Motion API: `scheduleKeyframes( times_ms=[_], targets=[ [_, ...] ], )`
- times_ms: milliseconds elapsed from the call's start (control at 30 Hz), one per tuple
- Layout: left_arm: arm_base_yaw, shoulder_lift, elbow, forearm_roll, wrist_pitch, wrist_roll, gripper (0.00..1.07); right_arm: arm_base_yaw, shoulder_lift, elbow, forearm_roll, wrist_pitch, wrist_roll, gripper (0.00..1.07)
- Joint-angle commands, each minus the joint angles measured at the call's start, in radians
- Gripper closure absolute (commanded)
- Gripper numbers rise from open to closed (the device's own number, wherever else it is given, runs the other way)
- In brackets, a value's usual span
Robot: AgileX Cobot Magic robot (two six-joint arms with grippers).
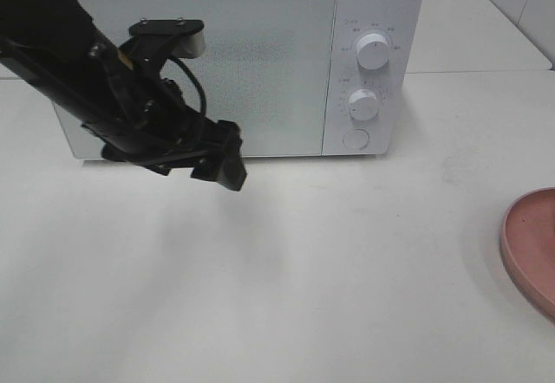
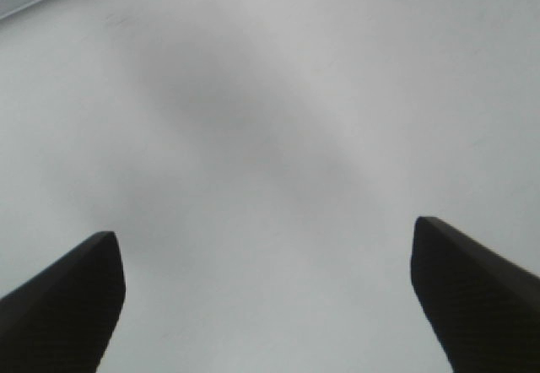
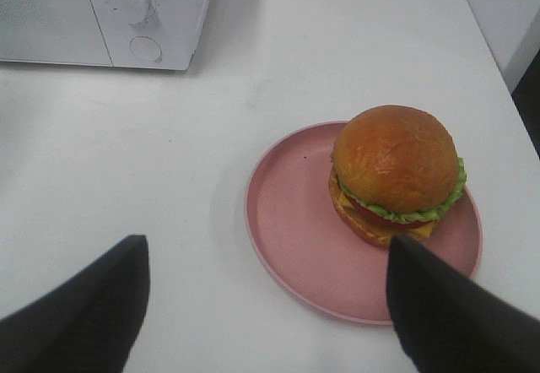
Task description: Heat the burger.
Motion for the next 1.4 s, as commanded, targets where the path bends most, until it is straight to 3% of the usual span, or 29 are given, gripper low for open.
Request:
scheduleKeyframes(
  times_ms=[33, 100, 333, 433, 467, 500, 633, 800, 967, 1000, 1067, 1167, 1400],
  targets=[
    [0.008, -0.038, 0.001, 0.145, 0.094, -0.115, 0.22, -0.007, -0.026, 0.002, 0.001, -0.001, -0.003, 0.32],
    [0.014, -0.079, 0.001, 0.226, 0.185, -0.158, 0.22, -0.007, -0.026, 0.002, 0.001, -0.001, -0.003, 0.32],
    [0.036, -0.154, 0.001, 0.306, 0.266, -0.162, 0.22, -0.007, -0.026, 0.002, 0.001, -0.001, -0.003, 0.32],
    [0.1, -0.18, 0.004, 0.295, 0.286, -0.155, 0.22, -0.007, -0.026, 0.002, 0.001, -0.001, -0.003, 0.32],
    [0.16, -0.201, 0.012, 0.271, 0.3, -0.135, 0.22, -0.007, -0.026, 0.002, 0.001, -0.001, -0.003, 0.32],
    [0.16, -0.201, 0.012, 0.271, 0.3, -0.135, 0.22, -0.007, -0.026, 0.002, 0.001, -0.001, -0.003, 0.32],
    [0.292, -0.259, 0.039, 0.236, 0.358, -0.089, 0.22, -0.007, -0.026, 0.002, 0.001, -0.001, -0.003, 0.32],
    [0.363, -0.322, 0.066, 0.236, 0.407, -0.075, 0.22, -0.007, -0.026, 0.002, 0.001, -0.001, -0.003, 0.32],
    [0.413, -0.441, 0.162, 0.236, 0.449, -0.046, 0.22, -0.007, -0.026, 0.002, 0.001, -0.001, -0.003, 0.32],
    [0.413, -0.441, 0.162, 0.236, 0.449, -0.046, 0.22, -0.007, -0.026, 0.002, 0.001, -0.001, -0.003, 0.32],
    [0.413, -0.54, 0.263, 0.234, 0.467, -0.045, 0.22, -0.007, -0.026, 0.002, 0.001, -0.001, -0.003, 0.32],
    [0.413, -0.569, 0.29, 0.229, 0.468, -0.045, 0.22, -0.007, -0.026, 0.002, 0.001, -0.001, -0.003, 0.32],
    [0.413, -0.821, 0.454, 0.224, 0.481, -0.045, 0.22, -0.007, -0.026, 0.002, 0.001, -0.001, -0.003, 0.32]
  ],
)
